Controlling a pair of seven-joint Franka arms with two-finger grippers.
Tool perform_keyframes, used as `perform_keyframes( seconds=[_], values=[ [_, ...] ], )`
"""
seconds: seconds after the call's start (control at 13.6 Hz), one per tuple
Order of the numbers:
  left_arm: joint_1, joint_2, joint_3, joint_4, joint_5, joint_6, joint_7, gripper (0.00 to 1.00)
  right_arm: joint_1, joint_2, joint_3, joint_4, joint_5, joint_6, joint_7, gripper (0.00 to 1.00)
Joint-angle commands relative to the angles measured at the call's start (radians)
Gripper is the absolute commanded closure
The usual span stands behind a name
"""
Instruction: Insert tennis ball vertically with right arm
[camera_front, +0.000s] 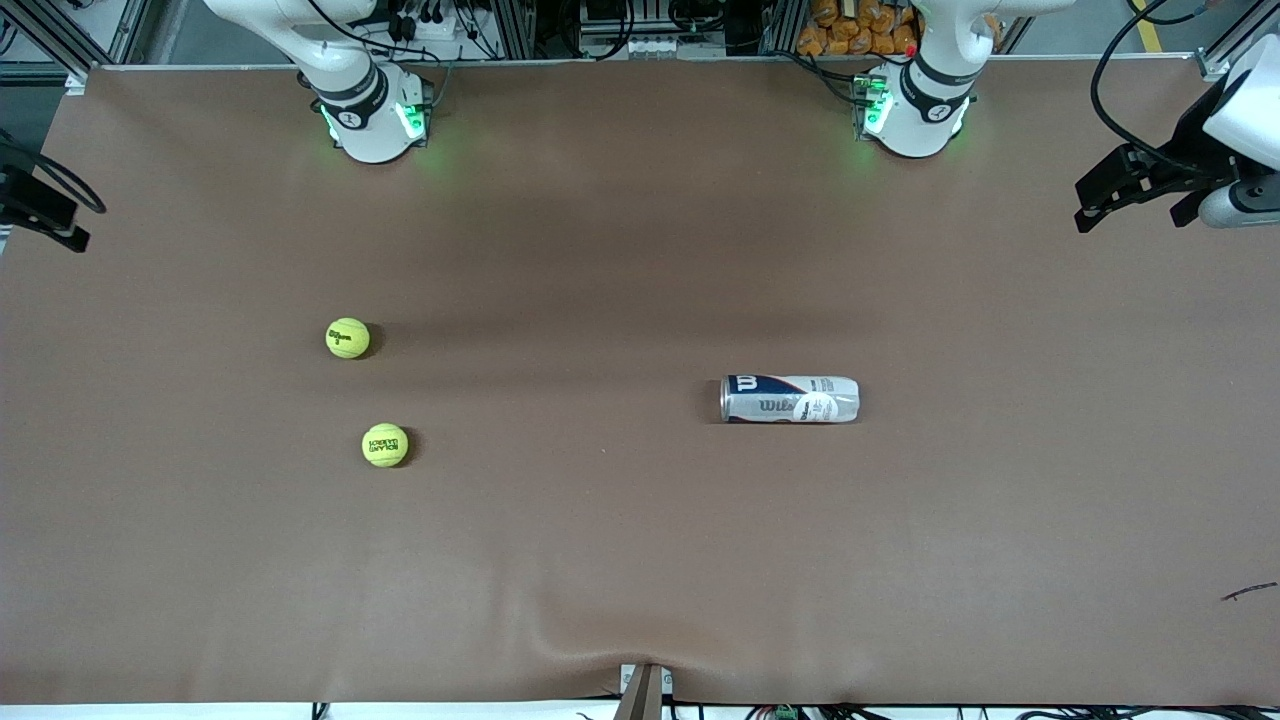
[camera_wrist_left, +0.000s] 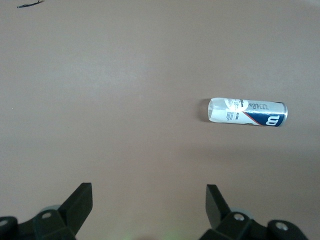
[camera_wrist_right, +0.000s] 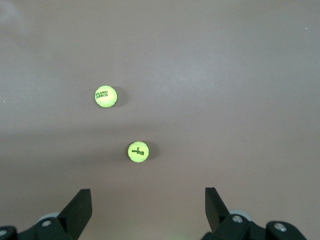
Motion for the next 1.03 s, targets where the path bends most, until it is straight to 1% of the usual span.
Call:
perform_keyframes(
  seconds=[0.0,0.15,0.29,0.44,0.59,0.66,0.81,0.96],
  values=[
    [0.002,0.007,-0.006,0.022,0.009,-0.020,-0.023,0.00,-0.029,0.014,0.011,0.028,0.015,-0.015,-0.050,0.00],
    [0.002,0.007,-0.005,0.022,0.009,-0.020,-0.021,0.00,-0.035,0.006,0.016,0.028,0.012,-0.017,-0.051,0.00],
    [0.002,0.007,-0.005,0.022,0.008,-0.020,-0.021,0.00,-0.029,-0.025,0.021,-0.001,0.009,-0.018,-0.043,0.00],
    [0.002,0.007,-0.005,0.022,0.009,-0.020,-0.021,0.00,-0.029,-0.026,0.019,-0.004,0.009,-0.024,-0.038,0.00],
    [0.002,0.007,-0.005,0.022,0.008,-0.020,-0.021,0.00,-0.027,-0.029,0.024,-0.006,0.009,-0.041,0.013,0.00],
    [0.001,0.007,-0.005,0.024,0.008,-0.020,-0.021,0.00,-0.029,-0.029,0.040,-0.006,0.009,-0.041,0.032,0.00],
    [-0.001,0.007,-0.005,0.024,0.006,-0.020,-0.021,0.00,-0.037,-0.029,0.050,-0.004,0.007,-0.038,0.032,0.00],
    [-0.001,0.012,-0.005,0.024,0.002,-0.020,-0.024,0.00,-0.037,-0.028,0.047,-0.004,0.007,-0.037,0.029,0.00]
  ],
)
